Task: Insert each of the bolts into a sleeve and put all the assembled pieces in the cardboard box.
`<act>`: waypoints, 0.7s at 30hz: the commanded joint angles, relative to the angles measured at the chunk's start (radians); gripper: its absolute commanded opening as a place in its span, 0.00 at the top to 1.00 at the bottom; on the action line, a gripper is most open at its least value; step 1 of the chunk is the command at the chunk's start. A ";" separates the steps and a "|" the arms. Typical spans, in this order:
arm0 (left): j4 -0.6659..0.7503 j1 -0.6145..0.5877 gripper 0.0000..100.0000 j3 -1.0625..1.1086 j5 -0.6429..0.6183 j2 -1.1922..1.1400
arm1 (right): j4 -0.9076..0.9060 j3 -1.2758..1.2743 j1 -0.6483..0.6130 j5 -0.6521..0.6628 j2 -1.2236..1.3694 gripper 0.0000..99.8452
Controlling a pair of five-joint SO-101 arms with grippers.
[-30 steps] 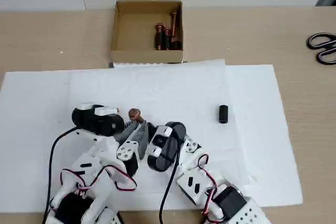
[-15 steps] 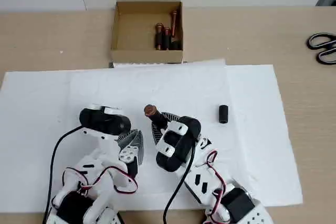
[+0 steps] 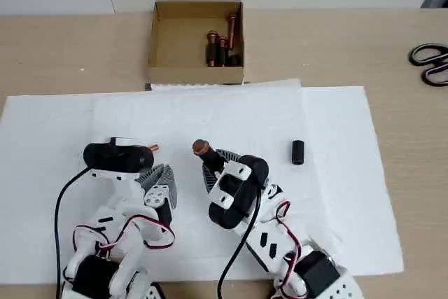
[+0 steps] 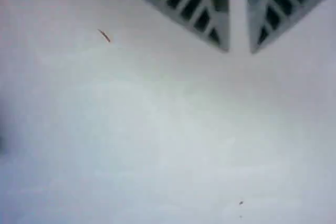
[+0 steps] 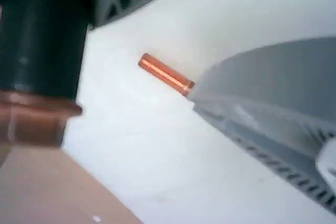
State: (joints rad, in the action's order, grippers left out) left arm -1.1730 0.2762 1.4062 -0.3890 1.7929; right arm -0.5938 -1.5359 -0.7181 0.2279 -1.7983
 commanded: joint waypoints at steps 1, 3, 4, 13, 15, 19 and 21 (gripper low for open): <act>0.025 -0.003 0.91 -0.001 0.006 0.008 | 0.028 0.006 0.010 -0.002 -0.016 1.00; 0.031 -0.002 0.90 0.030 0.006 0.008 | 0.028 0.006 0.021 -0.029 -0.016 1.00; 0.031 -0.006 0.90 0.047 0.008 0.008 | 0.028 0.006 0.033 -0.052 -0.015 1.00; 0.031 -0.041 0.90 0.088 0.009 0.008 | 0.012 0.133 0.183 -0.170 0.028 1.00; 0.031 -0.041 0.90 0.097 0.009 0.008 | -0.018 0.210 0.211 -0.207 0.096 1.00; 0.031 -0.041 0.90 0.133 0.063 0.008 | -0.019 0.390 0.257 -0.272 0.302 1.00; 0.031 -0.043 0.90 0.157 0.094 0.009 | -0.004 0.479 0.277 -0.299 0.415 1.00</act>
State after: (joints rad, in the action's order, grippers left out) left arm -1.1730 0.2409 1.5535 -0.3307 1.7929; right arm -0.6199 -1.2259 -0.4695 -0.0269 -1.5190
